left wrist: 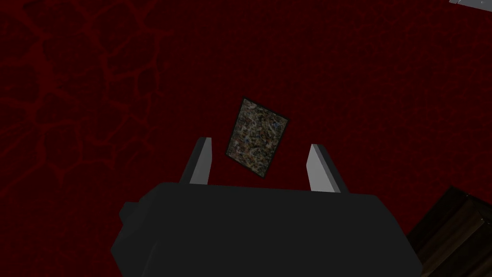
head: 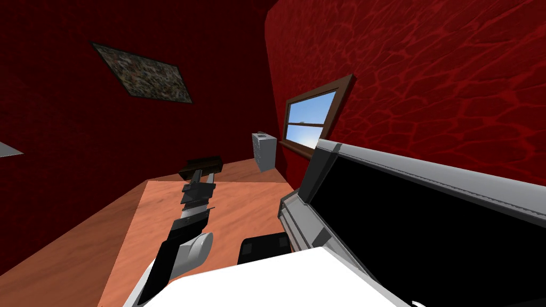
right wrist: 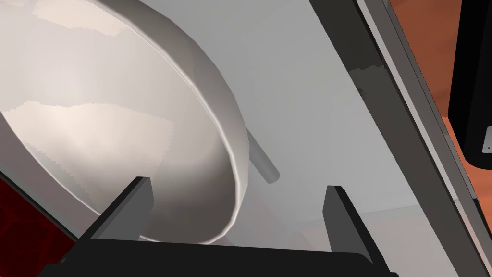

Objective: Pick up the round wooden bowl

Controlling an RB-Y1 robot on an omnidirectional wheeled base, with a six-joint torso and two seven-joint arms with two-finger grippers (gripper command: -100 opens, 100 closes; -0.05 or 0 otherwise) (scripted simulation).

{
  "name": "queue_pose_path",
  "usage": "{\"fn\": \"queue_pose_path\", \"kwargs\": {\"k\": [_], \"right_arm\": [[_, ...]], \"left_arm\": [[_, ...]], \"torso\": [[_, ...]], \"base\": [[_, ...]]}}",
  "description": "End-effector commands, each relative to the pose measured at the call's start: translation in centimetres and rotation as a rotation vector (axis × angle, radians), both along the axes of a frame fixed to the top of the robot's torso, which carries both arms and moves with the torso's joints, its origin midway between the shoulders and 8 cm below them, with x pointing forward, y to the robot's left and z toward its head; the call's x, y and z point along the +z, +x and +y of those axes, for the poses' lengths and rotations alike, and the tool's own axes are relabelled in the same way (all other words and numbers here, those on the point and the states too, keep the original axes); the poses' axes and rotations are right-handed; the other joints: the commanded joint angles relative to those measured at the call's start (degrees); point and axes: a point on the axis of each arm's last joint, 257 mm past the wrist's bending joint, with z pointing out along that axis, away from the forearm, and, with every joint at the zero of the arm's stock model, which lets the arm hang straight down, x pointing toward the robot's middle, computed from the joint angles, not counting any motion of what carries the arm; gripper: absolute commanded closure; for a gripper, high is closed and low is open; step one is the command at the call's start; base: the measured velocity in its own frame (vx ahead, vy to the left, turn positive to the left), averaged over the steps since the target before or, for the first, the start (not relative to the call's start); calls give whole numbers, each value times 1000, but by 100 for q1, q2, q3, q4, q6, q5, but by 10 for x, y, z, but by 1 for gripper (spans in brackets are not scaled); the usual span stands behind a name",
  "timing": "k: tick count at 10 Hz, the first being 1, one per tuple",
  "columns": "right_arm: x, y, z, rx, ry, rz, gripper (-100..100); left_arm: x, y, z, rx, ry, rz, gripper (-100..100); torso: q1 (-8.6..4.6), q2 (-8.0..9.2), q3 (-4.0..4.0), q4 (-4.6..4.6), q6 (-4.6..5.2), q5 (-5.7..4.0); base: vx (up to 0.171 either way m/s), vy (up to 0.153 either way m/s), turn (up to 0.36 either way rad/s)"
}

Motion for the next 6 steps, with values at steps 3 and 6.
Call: {"fn": "queue_pose_path", "kwargs": {"k": [3,6], "right_arm": [[-3,-5,7,-44,2,0,-100],[-8,-11,17,-85,1,5,-100]], "left_arm": [[0,0,0,0,0,0,0],[0,0,0,0,0,0,0]], "torso": [[4,6,3,1,-1,1],[4,-1,0,0,2,1]], "base": [[-55,-30,124],[-45,-28,139]]}}
